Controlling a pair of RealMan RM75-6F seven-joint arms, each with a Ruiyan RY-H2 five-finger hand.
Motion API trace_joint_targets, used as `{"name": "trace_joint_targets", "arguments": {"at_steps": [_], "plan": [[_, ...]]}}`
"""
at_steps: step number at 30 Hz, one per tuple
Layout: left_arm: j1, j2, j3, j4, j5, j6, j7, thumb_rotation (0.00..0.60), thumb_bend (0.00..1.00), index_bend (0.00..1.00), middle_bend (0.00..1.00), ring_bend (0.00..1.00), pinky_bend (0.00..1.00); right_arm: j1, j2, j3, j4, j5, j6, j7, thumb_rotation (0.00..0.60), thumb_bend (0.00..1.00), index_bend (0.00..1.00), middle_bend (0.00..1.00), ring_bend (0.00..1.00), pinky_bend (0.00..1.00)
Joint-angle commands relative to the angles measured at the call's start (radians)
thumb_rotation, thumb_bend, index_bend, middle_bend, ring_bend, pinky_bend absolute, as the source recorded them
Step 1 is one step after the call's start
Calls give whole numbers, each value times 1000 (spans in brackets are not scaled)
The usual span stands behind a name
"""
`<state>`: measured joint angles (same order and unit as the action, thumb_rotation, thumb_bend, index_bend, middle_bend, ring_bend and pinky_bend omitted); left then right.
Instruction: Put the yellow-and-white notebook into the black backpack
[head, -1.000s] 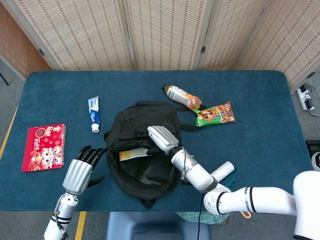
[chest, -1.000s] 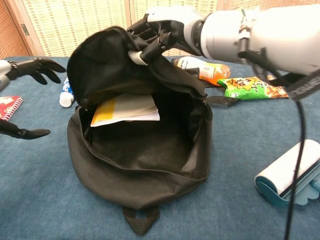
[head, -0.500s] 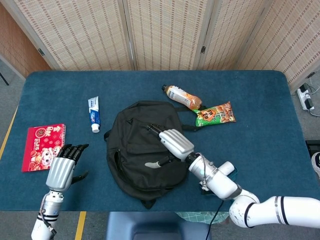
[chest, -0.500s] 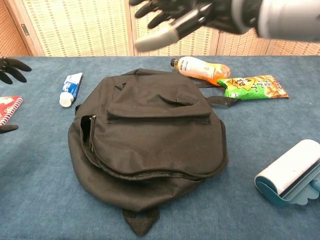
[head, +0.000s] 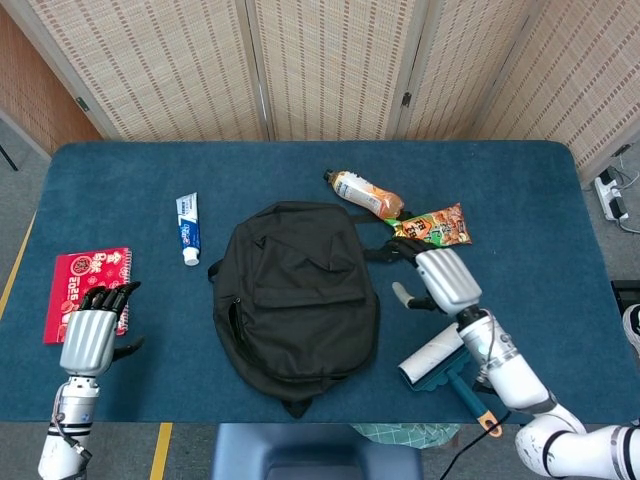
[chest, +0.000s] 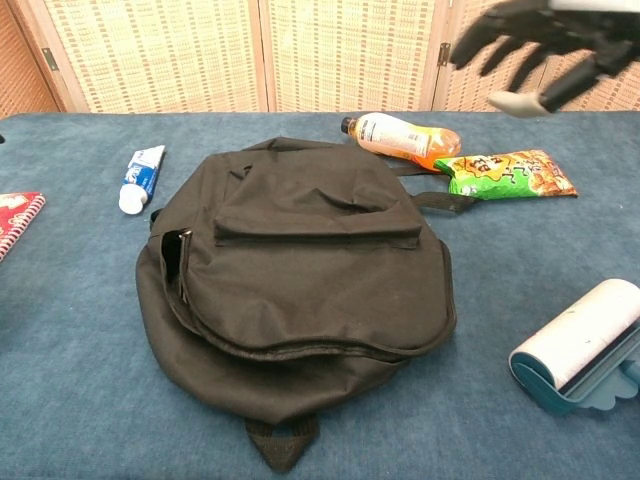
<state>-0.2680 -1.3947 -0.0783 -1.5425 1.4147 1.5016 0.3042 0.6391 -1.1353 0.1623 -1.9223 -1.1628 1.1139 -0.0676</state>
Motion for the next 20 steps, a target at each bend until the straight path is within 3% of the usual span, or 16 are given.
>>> {"name": "trace_joint_targets", "arguments": {"at_steps": [1, 3, 8, 10, 12, 20], "plan": [[16, 28, 4, -21, -21, -15, 0, 600, 33, 239, 316, 309, 228, -92, -3, -66, 74, -85, 99, -4, 600, 460, 245, 246, 216, 276], [29, 49, 8, -41, -35, -19, 4, 600, 42, 244, 312, 302, 220, -139, -4, -95, 119, -131, 146, 21, 600, 452, 157, 233, 186, 198], [68, 72, 16, -61, -42, 19, 14, 600, 47, 245, 312, 301, 211, -252, -6, -147, 221, -197, 249, 114, 597, 448, 51, 173, 114, 123], [84, 71, 17, -60, -33, 46, 18, 600, 45, 245, 312, 301, 209, -282, 2, -167, 255, -215, 258, 167, 535, 439, 18, 147, 88, 107], [102, 68, 24, -59, -15, 74, 18, 600, 46, 245, 313, 301, 207, -315, 5, -179, 292, -222, 267, 238, 461, 417, 0, 110, 56, 88], [149, 81, 66, -96, 53, 124, 42, 600, 45, 245, 308, 297, 197, -432, -29, -201, 385, -256, 370, 300, 453, 412, 0, 83, 34, 85]]}}
